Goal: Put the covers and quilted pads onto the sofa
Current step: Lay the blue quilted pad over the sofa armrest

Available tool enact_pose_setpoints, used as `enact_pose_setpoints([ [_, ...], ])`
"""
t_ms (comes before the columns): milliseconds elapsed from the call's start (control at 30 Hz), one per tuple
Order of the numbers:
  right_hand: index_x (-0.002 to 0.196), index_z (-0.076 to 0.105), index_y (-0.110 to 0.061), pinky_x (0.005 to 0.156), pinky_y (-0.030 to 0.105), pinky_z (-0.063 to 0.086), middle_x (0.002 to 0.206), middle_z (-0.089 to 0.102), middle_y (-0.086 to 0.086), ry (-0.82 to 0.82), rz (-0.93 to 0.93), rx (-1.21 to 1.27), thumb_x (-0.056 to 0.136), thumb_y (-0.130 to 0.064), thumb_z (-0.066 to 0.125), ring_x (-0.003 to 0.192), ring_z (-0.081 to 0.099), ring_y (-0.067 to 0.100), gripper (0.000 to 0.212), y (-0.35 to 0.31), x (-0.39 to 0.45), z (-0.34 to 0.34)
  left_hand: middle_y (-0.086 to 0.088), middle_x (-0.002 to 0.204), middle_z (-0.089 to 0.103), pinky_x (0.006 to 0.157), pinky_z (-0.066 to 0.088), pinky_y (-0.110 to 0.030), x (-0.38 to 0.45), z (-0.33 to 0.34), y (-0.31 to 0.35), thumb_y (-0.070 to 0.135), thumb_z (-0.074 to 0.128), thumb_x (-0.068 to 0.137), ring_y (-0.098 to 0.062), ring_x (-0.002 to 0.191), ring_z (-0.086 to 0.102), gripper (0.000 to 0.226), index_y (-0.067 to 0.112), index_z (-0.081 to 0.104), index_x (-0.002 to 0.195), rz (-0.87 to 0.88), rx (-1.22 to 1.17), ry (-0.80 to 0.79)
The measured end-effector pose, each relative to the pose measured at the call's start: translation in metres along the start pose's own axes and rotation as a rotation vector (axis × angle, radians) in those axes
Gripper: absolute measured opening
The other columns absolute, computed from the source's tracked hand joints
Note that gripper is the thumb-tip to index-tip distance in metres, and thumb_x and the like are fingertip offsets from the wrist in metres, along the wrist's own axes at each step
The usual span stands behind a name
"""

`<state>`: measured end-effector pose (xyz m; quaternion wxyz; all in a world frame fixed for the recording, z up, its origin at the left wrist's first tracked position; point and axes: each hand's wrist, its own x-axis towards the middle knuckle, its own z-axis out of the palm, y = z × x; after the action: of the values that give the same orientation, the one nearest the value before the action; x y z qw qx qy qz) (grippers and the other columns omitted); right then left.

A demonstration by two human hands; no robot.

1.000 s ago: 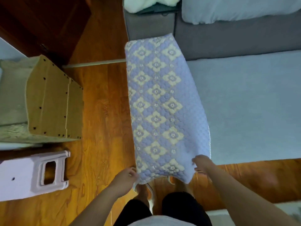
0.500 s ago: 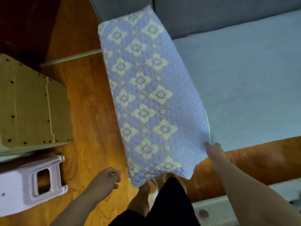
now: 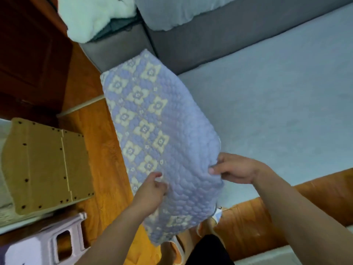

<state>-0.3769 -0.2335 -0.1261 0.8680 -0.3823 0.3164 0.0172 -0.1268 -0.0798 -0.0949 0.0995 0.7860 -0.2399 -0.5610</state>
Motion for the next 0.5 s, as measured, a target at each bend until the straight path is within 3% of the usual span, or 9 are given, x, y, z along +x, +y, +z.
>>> enact_pose_setpoints([
  [67,0.112,0.07,-0.011,0.088,0.032,0.056,0.114,0.072,0.005,-0.003,0.071,-0.627,0.075,-0.025,0.074,0.105,0.068,0.018,0.04,-0.002,-0.002,0.028,-0.009,0.104,0.067,0.083,0.052,-0.058,0.006,-0.008,0.027,0.029,0.052,0.104,-0.047,0.1,0.062,0.047,0.037,0.034,0.147,0.014,-0.069,0.073],
  [100,0.108,0.069,-0.011,0.082,0.031,0.056,0.109,0.072,0.004,0.023,0.124,-0.824,0.073,-0.032,0.068,0.102,0.067,0.02,0.041,0.004,-0.002,0.031,-0.009,0.107,0.066,0.085,0.051,-0.06,0.009,-0.013,0.035,0.03,0.053,0.104,-0.045,0.099,0.063,0.052,0.038,0.03,0.15,0.013,-0.062,0.079],
  [167,0.105,0.067,-0.007,0.071,0.026,0.05,0.104,0.068,0.006,0.222,0.301,-1.006,0.076,-0.037,0.06,0.099,0.065,0.024,0.042,0.027,-0.005,0.013,-0.01,0.124,0.062,0.083,0.05,-0.057,0.01,-0.021,0.048,0.037,0.051,0.104,-0.034,0.096,0.064,0.057,0.037,0.026,0.155,0.002,0.079,0.01],
  [233,0.109,0.066,-0.013,0.078,0.027,0.048,0.116,0.067,0.006,0.423,0.486,-1.059,0.083,-0.043,0.054,0.107,0.064,0.026,0.042,0.042,-0.011,-0.014,-0.006,0.147,0.049,0.079,0.052,-0.049,0.008,-0.028,0.056,0.039,0.047,0.106,-0.029,0.093,0.065,0.058,0.034,0.022,0.158,-0.011,0.275,-0.056],
  [300,0.102,0.067,-0.018,0.083,0.029,0.049,0.118,0.068,0.006,0.349,0.547,-0.954,0.085,-0.046,0.059,0.109,0.064,0.024,0.034,0.049,-0.01,-0.029,-0.003,0.158,0.036,0.069,0.052,-0.036,0.007,-0.038,0.056,0.036,0.046,0.107,-0.011,0.082,0.061,0.057,0.032,0.021,0.158,-0.001,0.364,-0.057],
  [333,0.098,0.068,-0.021,0.085,0.028,0.049,0.114,0.07,0.002,0.253,0.492,-0.844,0.08,-0.051,0.065,0.107,0.064,0.021,0.035,0.048,-0.007,-0.027,-0.003,0.159,0.034,0.068,0.051,-0.032,0.008,-0.043,0.053,0.034,0.046,0.107,-0.008,0.082,0.059,0.056,0.031,0.022,0.158,0.008,0.38,-0.047],
  [400,0.099,0.073,-0.026,0.09,0.024,0.047,0.109,0.071,-0.008,0.122,0.335,-0.446,0.07,-0.06,0.074,0.105,0.063,0.013,0.045,0.033,-0.004,-0.012,-0.005,0.158,0.034,0.077,0.051,-0.031,0.016,-0.059,0.046,0.033,0.047,0.107,-0.012,0.101,0.061,0.053,0.029,0.028,0.156,0.029,0.393,-0.019],
  [433,0.102,0.074,-0.025,0.092,0.022,0.044,0.109,0.07,-0.008,0.126,0.266,-0.184,0.069,-0.062,0.076,0.103,0.061,0.013,0.05,0.028,0.002,-0.009,-0.006,0.158,0.034,0.084,0.051,-0.034,0.023,-0.07,0.044,0.033,0.048,0.106,-0.018,0.115,0.059,0.053,0.028,0.029,0.156,0.035,0.4,-0.006],
  [500,0.091,0.073,-0.016,0.082,0.027,0.046,0.099,0.067,0.004,0.379,0.11,0.292,0.073,-0.063,0.072,0.086,0.061,0.019,0.05,0.026,0.021,-0.019,-0.006,0.159,0.033,0.092,0.05,-0.039,0.044,-0.095,0.041,0.032,0.05,0.106,-0.028,0.131,0.051,0.054,0.027,0.03,0.155,0.032,0.442,0.001],
])
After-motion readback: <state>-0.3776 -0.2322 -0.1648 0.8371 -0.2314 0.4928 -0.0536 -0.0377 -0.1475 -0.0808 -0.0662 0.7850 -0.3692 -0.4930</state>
